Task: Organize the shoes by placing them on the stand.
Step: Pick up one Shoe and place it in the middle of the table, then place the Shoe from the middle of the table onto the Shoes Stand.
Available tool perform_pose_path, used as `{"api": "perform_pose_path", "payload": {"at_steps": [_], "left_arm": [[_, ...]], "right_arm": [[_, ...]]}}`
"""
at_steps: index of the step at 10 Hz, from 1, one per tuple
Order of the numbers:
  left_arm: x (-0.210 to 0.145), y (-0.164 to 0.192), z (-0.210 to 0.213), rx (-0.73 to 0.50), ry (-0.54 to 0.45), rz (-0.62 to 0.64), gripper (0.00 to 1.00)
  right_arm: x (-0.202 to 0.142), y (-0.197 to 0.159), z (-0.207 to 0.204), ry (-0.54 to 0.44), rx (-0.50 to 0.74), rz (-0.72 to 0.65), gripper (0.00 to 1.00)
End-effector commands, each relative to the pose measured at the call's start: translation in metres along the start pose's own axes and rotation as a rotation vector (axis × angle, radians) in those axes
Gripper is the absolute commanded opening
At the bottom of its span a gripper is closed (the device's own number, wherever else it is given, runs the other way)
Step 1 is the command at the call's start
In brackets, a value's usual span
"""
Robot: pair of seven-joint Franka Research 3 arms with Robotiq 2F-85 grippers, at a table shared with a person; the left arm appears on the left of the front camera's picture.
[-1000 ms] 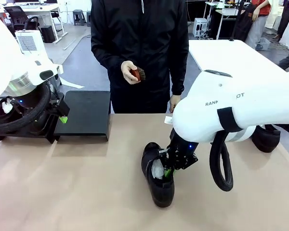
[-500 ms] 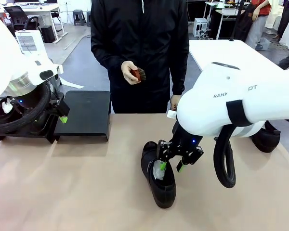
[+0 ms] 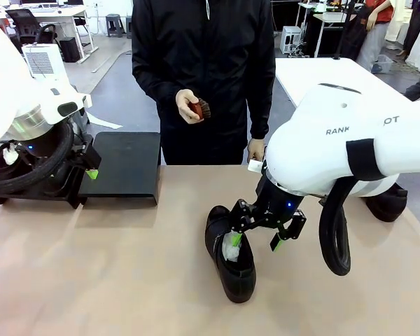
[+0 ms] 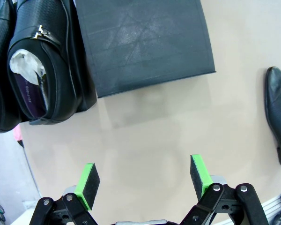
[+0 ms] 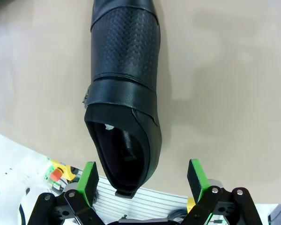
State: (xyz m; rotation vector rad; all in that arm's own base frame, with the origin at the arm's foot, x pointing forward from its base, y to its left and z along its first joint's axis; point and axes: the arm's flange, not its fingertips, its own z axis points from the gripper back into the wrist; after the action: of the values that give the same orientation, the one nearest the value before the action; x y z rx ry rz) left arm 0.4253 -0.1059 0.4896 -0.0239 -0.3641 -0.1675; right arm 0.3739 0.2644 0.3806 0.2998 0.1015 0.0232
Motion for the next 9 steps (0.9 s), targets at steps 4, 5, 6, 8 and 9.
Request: {"api": "perform_pose_path", "payload": {"at_steps": [4, 5, 6, 8, 9], "left_arm": [[-0.001, 0.0, 0.0, 0.017, -0.009, 0.008, 1.0], [-0.001, 0.0, 0.0, 0.017, -0.009, 0.008, 1.0], [-0.001, 0.0, 0.0, 0.017, -0.009, 0.008, 1.0], [-0.001, 0.0, 0.0, 0.017, -0.009, 0.008, 1.0], [-0.001, 0.0, 0.0, 0.017, -0.009, 0.008, 1.0]], "right_arm": [[0.005, 0.002, -0.003, -0.021, 0.007, 0.001, 1.0], [0.005, 0.002, -0.003, -0.021, 0.007, 0.001, 1.0], [0.005, 0.002, -0.003, -0.021, 0.007, 0.001, 1.0], [-0.008, -0.019, 0.02, -0.039, 0.003, 0.009, 1.0], [-0.012, -0.061, 0.062, -0.098, 0.002, -0.054, 1.0]]}}
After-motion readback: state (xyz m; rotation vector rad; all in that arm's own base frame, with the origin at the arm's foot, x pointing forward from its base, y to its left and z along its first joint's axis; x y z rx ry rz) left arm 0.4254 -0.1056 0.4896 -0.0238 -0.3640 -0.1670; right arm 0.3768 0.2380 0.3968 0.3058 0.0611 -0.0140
